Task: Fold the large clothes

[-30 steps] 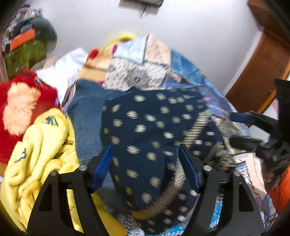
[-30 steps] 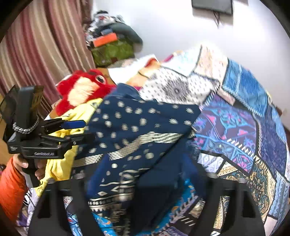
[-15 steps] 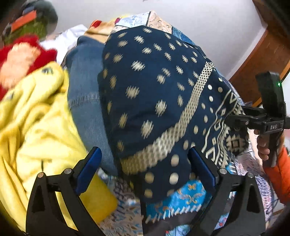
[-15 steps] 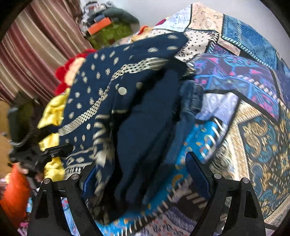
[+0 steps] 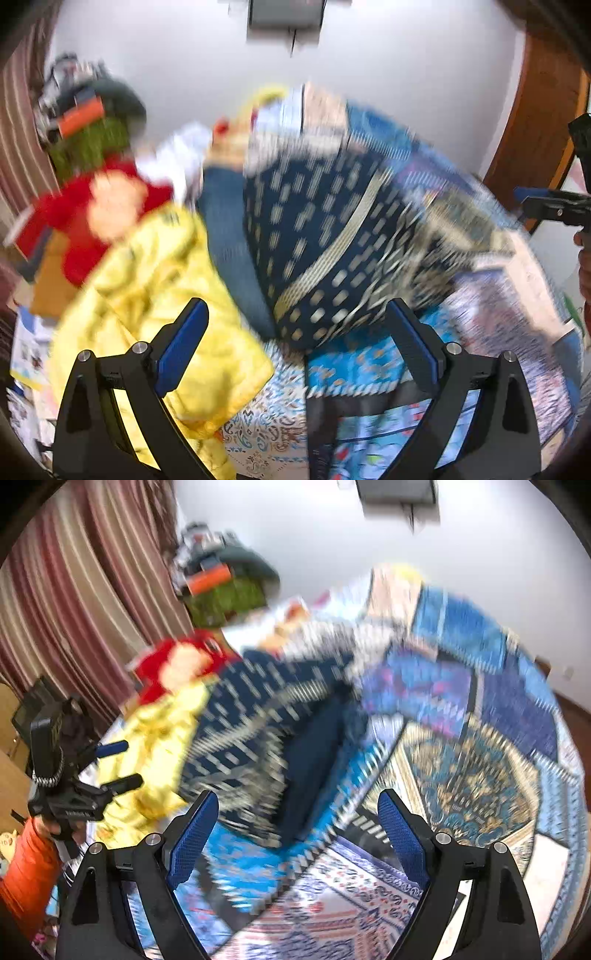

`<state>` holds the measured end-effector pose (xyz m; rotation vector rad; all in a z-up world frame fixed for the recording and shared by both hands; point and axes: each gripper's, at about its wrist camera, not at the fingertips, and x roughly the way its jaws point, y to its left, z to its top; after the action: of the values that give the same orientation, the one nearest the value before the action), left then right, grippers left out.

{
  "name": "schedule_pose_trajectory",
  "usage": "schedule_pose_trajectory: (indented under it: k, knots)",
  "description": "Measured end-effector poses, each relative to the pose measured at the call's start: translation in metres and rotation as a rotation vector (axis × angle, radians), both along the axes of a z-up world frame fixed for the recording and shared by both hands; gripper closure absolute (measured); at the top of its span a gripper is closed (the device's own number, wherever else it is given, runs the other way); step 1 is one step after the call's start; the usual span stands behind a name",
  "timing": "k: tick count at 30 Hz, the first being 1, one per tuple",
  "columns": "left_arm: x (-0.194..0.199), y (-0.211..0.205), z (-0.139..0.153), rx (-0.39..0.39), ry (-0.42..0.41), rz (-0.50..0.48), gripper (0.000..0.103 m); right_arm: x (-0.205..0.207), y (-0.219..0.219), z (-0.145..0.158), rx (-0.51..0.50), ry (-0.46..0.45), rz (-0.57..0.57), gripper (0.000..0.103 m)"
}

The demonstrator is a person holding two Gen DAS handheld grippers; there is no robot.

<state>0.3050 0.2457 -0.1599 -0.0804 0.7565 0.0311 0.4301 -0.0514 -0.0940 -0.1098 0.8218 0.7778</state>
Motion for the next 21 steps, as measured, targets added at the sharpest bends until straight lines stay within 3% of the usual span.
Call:
schedule_pose_trajectory:
  k: [6,11,16,21]
  knots:
    - [-0.065,-0.043,0.114,0.07,-0.281,0.018,0.006,-0.091,-0.017,0.104,0.151,-0.265,-0.048,0.016]
    - [-0.125,-0.078,0.174,0.102,-0.477,0.041,0.006,-0.167,-0.038,0.154,0.255,-0.441,-0.1,0.016]
    - [-0.182,-0.105,0.198,0.108,-0.612,0.069,0.006,-0.231,-0.052,0.172,0.3,-0.565,-0.143,0.016]
    - [-0.22,-0.123,0.201,0.128,-0.681,0.1,0.006,-0.28,-0.06,0.172,0.331,-0.62,-0.178,0.016]
